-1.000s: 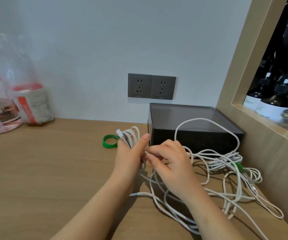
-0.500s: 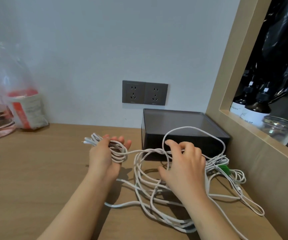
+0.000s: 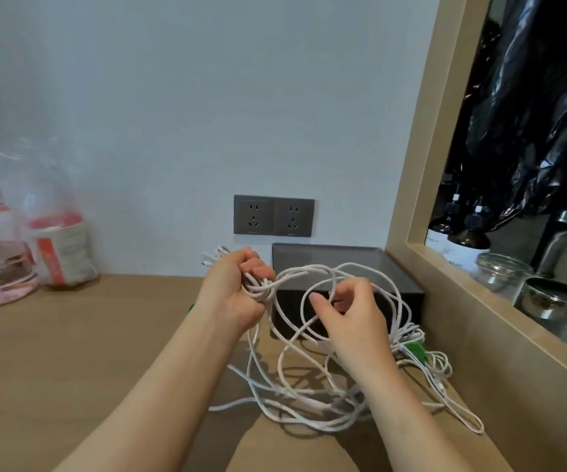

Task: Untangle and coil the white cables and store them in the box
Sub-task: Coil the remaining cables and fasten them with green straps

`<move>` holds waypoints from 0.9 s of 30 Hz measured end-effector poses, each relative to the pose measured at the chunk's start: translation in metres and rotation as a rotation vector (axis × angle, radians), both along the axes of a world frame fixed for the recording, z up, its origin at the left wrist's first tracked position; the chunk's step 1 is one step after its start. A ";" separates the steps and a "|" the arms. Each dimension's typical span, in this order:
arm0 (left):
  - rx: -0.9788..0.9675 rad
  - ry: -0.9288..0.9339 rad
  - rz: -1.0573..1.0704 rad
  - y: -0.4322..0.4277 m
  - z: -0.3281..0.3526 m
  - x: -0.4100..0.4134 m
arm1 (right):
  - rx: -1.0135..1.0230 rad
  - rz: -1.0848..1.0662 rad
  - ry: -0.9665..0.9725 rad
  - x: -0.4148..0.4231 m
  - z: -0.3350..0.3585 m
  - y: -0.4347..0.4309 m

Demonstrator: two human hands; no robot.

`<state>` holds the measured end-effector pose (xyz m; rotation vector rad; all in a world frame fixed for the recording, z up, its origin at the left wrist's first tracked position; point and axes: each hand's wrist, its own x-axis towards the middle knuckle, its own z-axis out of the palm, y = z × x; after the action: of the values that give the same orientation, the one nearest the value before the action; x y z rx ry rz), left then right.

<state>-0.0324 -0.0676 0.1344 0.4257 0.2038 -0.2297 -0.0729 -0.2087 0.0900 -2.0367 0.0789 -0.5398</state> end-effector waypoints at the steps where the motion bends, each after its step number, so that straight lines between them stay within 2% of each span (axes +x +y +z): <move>1: 0.063 -0.017 0.023 0.000 0.002 -0.001 | 0.106 0.040 -0.010 0.000 0.007 -0.001; 4: 0.377 -0.157 0.113 0.002 0.006 -0.005 | 0.312 0.131 -0.066 0.001 0.026 -0.003; 9: 1.136 -0.652 0.103 0.009 0.006 -0.020 | 0.421 0.127 -0.147 0.002 0.052 -0.005; 12: 1.330 -0.830 -0.024 0.014 0.008 -0.030 | 0.376 0.100 -0.171 0.004 0.056 -0.007; 14: 1.446 -0.882 -0.026 0.015 0.008 -0.033 | 0.379 0.139 -0.136 0.002 0.056 -0.006; 17: 1.449 -0.847 0.096 0.014 0.006 -0.031 | 0.392 0.326 -0.005 -0.005 0.054 -0.006; 20: 1.351 -0.793 0.126 0.014 0.001 -0.028 | 0.025 0.401 0.095 -0.008 0.046 -0.009; 22: 1.339 -0.784 0.098 0.014 -0.002 -0.028 | -0.103 0.427 0.097 -0.010 0.044 -0.008; 25: 1.311 -0.792 0.045 0.016 -0.003 -0.029 | -0.118 0.326 0.005 -0.007 0.047 -0.012; 27: 1.418 -0.833 0.020 0.021 -0.002 -0.031 | -0.187 0.157 -0.045 0.000 0.048 -0.020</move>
<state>-0.0636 -0.0463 0.1329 1.8709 -0.5091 0.1723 -0.0728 -0.2287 0.1375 -2.1885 -0.1626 -0.5088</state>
